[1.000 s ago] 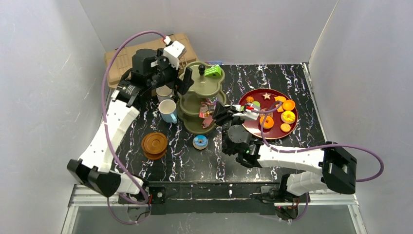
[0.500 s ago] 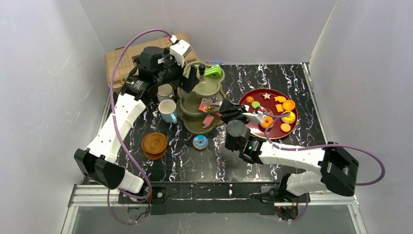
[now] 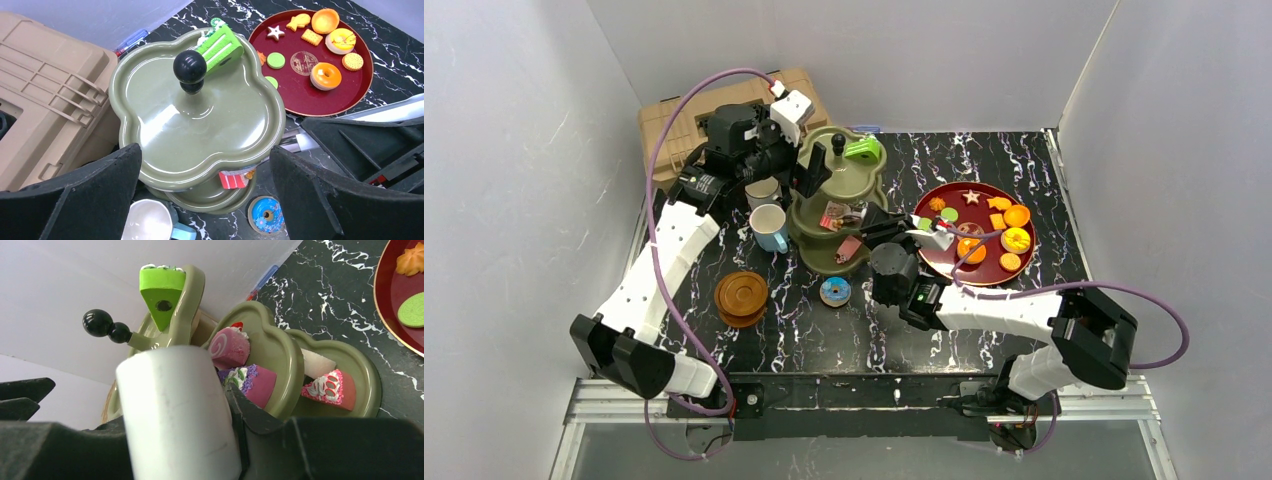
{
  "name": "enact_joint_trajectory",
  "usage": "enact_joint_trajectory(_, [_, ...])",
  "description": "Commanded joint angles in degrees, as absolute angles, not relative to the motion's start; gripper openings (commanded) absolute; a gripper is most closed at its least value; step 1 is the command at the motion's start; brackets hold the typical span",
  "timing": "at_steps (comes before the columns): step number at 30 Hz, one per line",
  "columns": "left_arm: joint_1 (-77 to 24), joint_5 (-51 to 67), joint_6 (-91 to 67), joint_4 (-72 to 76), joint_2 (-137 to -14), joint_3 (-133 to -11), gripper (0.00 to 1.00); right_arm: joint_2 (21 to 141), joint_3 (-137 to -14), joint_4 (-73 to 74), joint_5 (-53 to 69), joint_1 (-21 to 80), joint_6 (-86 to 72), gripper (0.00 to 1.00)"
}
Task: Serve the afternoon tea
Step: Place the desert on the desert table.
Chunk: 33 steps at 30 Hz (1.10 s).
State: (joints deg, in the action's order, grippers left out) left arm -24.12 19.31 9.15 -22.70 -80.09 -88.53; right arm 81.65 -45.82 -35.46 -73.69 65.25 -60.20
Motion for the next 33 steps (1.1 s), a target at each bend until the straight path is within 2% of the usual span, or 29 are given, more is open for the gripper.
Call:
enact_joint_trajectory(1, [-23.8, 19.3, 9.9, -22.0, -76.8, -88.1, 0.98, 82.3, -49.0, -39.6, -74.6, 65.0, -59.8, 0.30])
enact_joint_trajectory(2, [-23.8, 19.2, 9.9, -22.0, -76.7, -88.1, 0.98, 82.3, -49.1, -39.6, -74.4, 65.0, -59.1, 0.37])
enact_joint_trajectory(6, [-23.8, 19.0, 9.9, -22.0, -76.4, -87.9, 0.98, 81.5, -49.3, -39.5, -73.7, 65.0, -57.7, 0.52])
enact_joint_trajectory(11, [-23.8, 18.5, 10.2, -22.2, -76.2, -88.1, 0.98, 79.8, -48.7, -39.1, -73.0, 65.0, -56.6, 0.59])
enact_joint_trajectory(14, [-23.9, 18.5, 10.1, -22.3, -76.2, -88.0, 0.98, 79.0, -48.4, -39.1, -72.7, 65.0, -55.6, 0.60])
enact_joint_trajectory(21, [-23.8, 17.9, 10.2, -22.2, -76.0, -87.8, 0.98, 74.2, -45.8, -38.3, -71.9, 65.0, -54.7, 0.47])
enact_joint_trajectory(24, [-23.8, 17.8, 10.0, -21.9, -76.0, -87.5, 0.98, 72.2, -44.8, -36.9, -71.2, 65.0, -55.0, 0.31])
enact_joint_trajectory(28, [-23.9, 17.6, 9.4, -21.9, -76.2, -88.0, 0.98, 72.5, -45.2, -33.8, -71.3, 65.0, -55.7, 0.02])
enact_joint_trajectory(33, [-23.8, 17.9, 10.6, -22.3, -75.2, -87.2, 0.98, 69.6, -44.4, -30.8, -71.0, 65.0, -55.0, 0.01])
